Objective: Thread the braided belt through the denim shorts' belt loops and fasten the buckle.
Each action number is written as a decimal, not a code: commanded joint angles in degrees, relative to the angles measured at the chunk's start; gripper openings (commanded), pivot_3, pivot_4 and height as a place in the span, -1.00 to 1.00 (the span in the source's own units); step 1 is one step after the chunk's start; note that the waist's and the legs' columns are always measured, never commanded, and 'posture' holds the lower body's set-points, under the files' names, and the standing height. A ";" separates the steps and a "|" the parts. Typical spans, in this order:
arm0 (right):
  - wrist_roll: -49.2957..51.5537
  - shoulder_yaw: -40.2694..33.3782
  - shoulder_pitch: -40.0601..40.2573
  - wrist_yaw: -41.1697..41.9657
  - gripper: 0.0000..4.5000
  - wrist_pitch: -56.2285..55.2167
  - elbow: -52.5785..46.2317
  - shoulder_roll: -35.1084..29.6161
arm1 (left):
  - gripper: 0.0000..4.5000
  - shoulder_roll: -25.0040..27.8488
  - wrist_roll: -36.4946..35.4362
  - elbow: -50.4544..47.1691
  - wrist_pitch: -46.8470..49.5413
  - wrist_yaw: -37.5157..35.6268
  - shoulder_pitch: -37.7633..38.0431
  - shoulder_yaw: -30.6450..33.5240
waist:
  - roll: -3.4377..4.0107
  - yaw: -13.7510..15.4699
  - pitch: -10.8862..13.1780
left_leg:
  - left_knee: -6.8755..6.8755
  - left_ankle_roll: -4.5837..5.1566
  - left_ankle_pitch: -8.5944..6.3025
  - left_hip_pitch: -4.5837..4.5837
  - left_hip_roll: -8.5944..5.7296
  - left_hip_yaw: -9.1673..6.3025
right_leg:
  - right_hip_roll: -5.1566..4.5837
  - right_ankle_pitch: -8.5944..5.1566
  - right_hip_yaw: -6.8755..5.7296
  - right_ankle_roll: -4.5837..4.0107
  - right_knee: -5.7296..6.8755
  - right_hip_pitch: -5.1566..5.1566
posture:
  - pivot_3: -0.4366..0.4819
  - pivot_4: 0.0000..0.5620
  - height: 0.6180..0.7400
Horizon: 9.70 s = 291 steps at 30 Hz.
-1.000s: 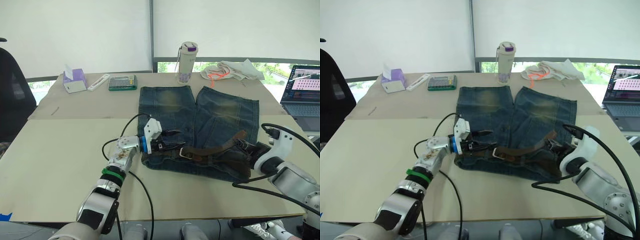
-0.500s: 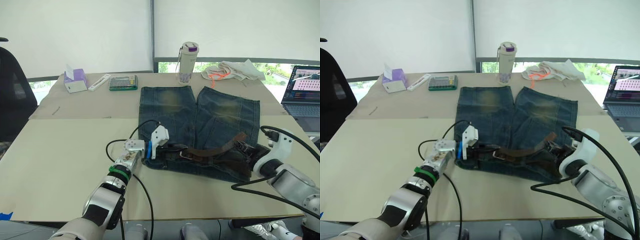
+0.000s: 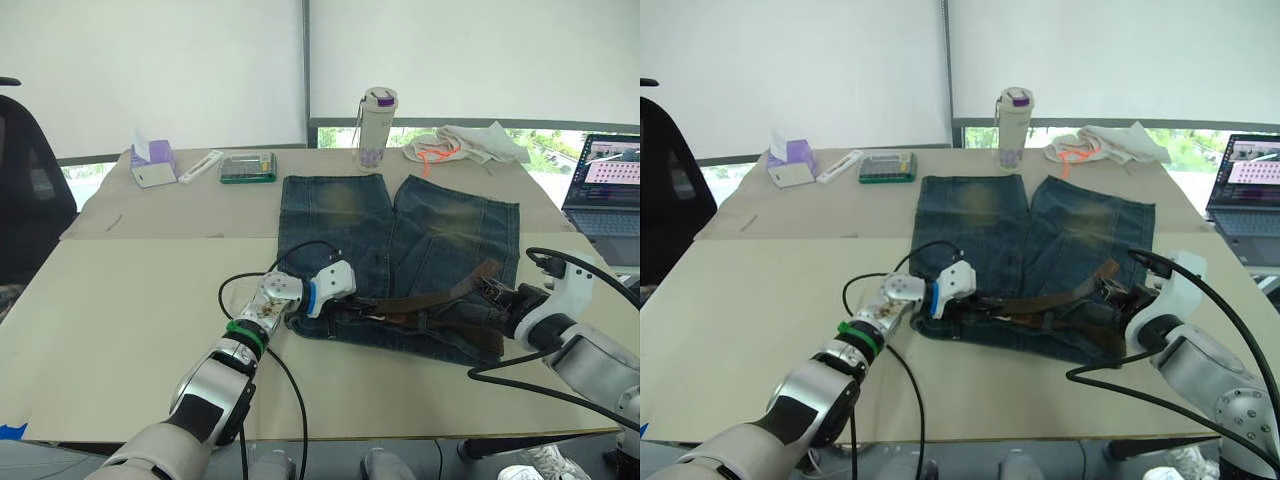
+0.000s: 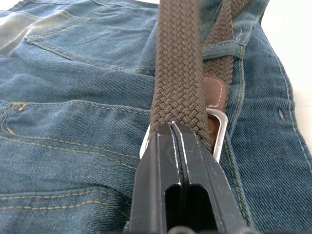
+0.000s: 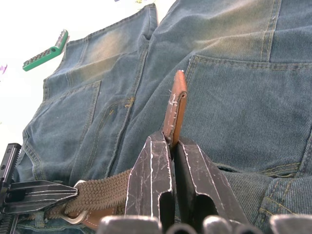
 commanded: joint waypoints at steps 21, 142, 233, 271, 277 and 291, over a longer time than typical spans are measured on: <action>8.21 -5.96 -1.57 2.05 -1.00 -7.61 -1.27 -0.70 | -0.99 1.50 -3.67 -3.80 3.34 1.22 4.27 4.50 | 0.11 -0.04 -0.06 | 0.04 0.06 -0.03 0.00 0.00 -0.08 | -0.03 0.05 -0.03 -0.09 -0.04 0.06 | -0.05 -0.47 1.00; -75.00 40.75 2.86 33.41 -0.40 -29.48 1.33 -3.09 | -1.00 8.21 4.05 -38.27 -8.13 32.43 20.00 0.23 | 0.24 0.02 0.00 | 0.15 0.04 -0.03 -0.17 -0.07 -0.14 | -0.04 0.17 0.07 -0.27 0.06 -0.36 | -0.05 -0.47 1.00; -7.08 -4.20 -6.19 -6.49 -0.98 4.15 -2.07 39.86 | -1.00 3.28 35.39 -13.28 -21.85 53.68 1.72 -19.44 | 0.34 0.43 -0.07 | 0.30 0.04 -0.03 -0.14 -0.18 -0.13 | -0.09 0.13 0.10 -0.21 0.65 -0.43 | -0.05 -0.47 1.00; -22.09 -0.29 7.80 14.89 -1.00 -7.79 -1.64 -3.78 | 0.95 6.96 -5.85 -19.60 -9.37 19.20 18.40 -0.18 | 0.48 0.25 -0.09 | 0.46 0.23 -0.14 -0.17 -0.18 0.01 | -0.07 0.07 0.16 -0.15 0.46 -0.30 | -0.05 -0.47 1.00; -33.26 1.93 11.65 23.39 -1.00 -11.09 -0.86 -10.53 | 0.95 7.06 -4.09 -19.58 -9.39 17.85 18.89 -0.71 | 0.51 0.10 -0.12 | 0.46 0.25 -0.15 -0.15 -0.14 0.02 | -0.05 0.05 0.16 -0.13 0.42 -0.26 | -0.05 -0.47 1.00; -65.79 5.02 16.58 34.00 -1.00 -33.81 11.48 -20.48 | 0.95 7.97 -1.70 -19.30 -10.60 16.90 20.27 -0.65 | 0.36 1.12 -0.04 | 0.46 0.26 -0.16 -0.09 -0.19 0.04 | -0.10 0.05 0.15 -0.11 0.19 -0.10 | -0.05 -0.47 1.00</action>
